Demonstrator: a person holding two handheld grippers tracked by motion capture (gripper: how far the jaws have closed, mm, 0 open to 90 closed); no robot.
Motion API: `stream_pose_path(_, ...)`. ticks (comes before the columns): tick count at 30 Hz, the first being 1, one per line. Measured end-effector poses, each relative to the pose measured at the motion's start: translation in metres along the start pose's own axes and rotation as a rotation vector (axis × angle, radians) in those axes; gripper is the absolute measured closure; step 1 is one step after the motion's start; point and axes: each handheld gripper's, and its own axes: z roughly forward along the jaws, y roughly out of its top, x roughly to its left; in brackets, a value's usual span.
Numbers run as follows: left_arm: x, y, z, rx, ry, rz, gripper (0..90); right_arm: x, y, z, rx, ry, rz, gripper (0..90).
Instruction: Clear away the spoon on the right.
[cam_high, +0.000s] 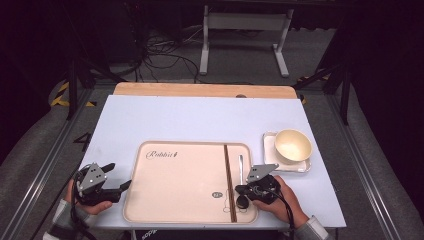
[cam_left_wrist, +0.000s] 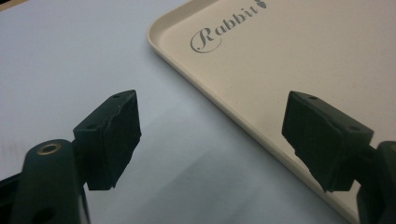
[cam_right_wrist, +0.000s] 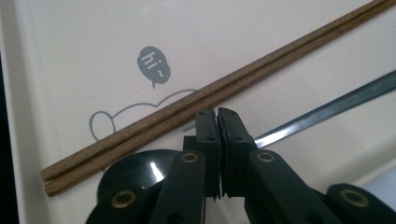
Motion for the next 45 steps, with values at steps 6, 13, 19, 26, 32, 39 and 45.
stream_pose_path(6,0.0,0.001,0.0,0.001,-0.001,0.004,20.3,0.0,-0.001,-0.004,-0.025,-0.004,-0.003,85.5)
stream_pose_path(13,0.001,0.0,0.0,0.001,0.0,0.0,20.4,-0.003,0.0,-0.014,-0.069,-0.038,-0.011,83.5)
stream_pose_path(19,0.001,0.001,0.001,0.003,-0.001,-0.002,20.4,-0.008,0.004,-0.027,-0.113,-0.07,-0.009,80.7)
stream_pose_path(26,0.002,0.001,0.002,0.005,-0.005,-0.002,20.4,-0.021,0.006,-0.043,-0.151,-0.133,0.012,75.8)
stream_pose_path(32,0.001,-0.001,0.001,0.007,-0.002,0.006,20.6,-0.039,0.006,-0.061,-0.189,-0.212,0.046,72.6)
stream_pose_path(39,0.0,-0.003,-0.002,0.007,-0.001,0.001,20.6,-0.064,0.003,-0.082,-0.224,-0.316,0.105,63.6)
stream_pose_path(45,0.0,-0.004,-0.001,0.014,0.001,0.004,20.6,-0.085,-0.002,-0.095,-0.221,-0.38,0.193,47.5)
